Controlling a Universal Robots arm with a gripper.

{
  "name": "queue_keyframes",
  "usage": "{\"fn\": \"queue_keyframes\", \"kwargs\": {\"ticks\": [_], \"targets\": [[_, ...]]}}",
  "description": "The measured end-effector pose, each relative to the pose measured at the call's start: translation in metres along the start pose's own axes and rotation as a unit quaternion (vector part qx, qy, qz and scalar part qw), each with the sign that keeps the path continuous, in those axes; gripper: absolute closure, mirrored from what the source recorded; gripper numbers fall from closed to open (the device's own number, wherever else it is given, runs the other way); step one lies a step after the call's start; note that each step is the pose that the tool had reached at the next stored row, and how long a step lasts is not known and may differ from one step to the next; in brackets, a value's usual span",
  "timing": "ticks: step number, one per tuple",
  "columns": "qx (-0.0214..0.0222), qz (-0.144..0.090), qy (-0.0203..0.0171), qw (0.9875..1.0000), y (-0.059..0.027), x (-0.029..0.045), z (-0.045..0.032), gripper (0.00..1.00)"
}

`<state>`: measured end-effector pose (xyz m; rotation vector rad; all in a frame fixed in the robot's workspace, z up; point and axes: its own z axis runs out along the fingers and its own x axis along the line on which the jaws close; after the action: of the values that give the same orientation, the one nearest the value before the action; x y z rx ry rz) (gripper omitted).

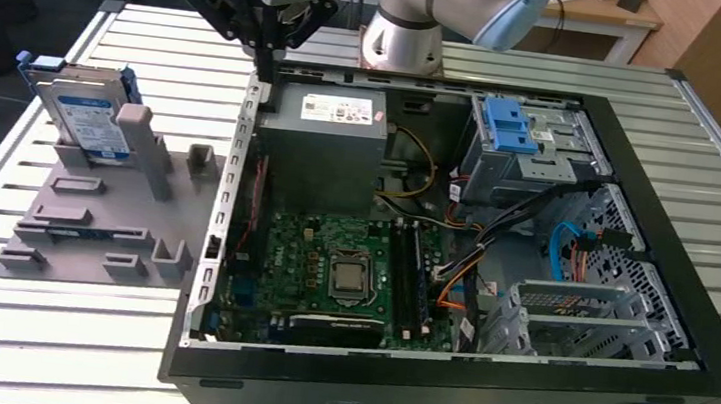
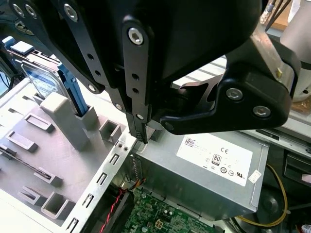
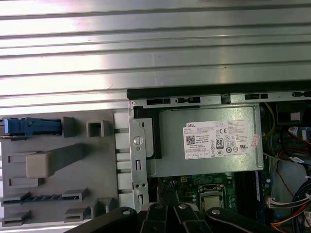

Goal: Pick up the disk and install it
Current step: 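Reach for the disk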

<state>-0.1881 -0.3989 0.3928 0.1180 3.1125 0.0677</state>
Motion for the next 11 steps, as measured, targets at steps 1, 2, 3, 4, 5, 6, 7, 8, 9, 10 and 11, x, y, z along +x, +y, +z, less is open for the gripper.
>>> {"fn": "queue_keyframes", "kwargs": {"ticks": [1, 2, 3, 4, 5, 6, 7, 8, 9, 10, 11], "targets": [[0.0000, 0.000, 0.0000, 1.0000, 0.0000, 0.0006, 0.0000, 0.89], [0.0000, 0.000, 0.0000, 1.0000, -0.0001, 0.0013, 0.0000, 0.89], [0.0000, 0.000, 0.0000, 1.0000, -0.0001, 0.0019, 0.0000, 0.89], [0.0000, 0.000, 0.0000, 1.0000, -0.0002, 0.0026, -0.0001, 0.89], [0.0000, 0.000, 0.0000, 1.0000, -0.0003, 0.0034, -0.0001, 0.89], [0.0000, 0.000, 0.0000, 1.0000, -0.0003, 0.0042, -0.0001, 0.89], [0.0000, 0.000, 0.0000, 1.0000, -0.0004, 0.0050, -0.0001, 0.89], [0.0000, 0.000, 0.0000, 1.0000, -0.0004, 0.0058, -0.0001, 0.89], [0.0000, 0.000, 0.0000, 1.0000, -0.0005, 0.0066, -0.0001, 0.89], [0.0000, 0.000, 0.0000, 1.0000, -0.0005, 0.0075, -0.0001, 0.89], [0.0000, 0.000, 0.0000, 1.0000, -0.0006, 0.0083, -0.0001, 0.89]]}}
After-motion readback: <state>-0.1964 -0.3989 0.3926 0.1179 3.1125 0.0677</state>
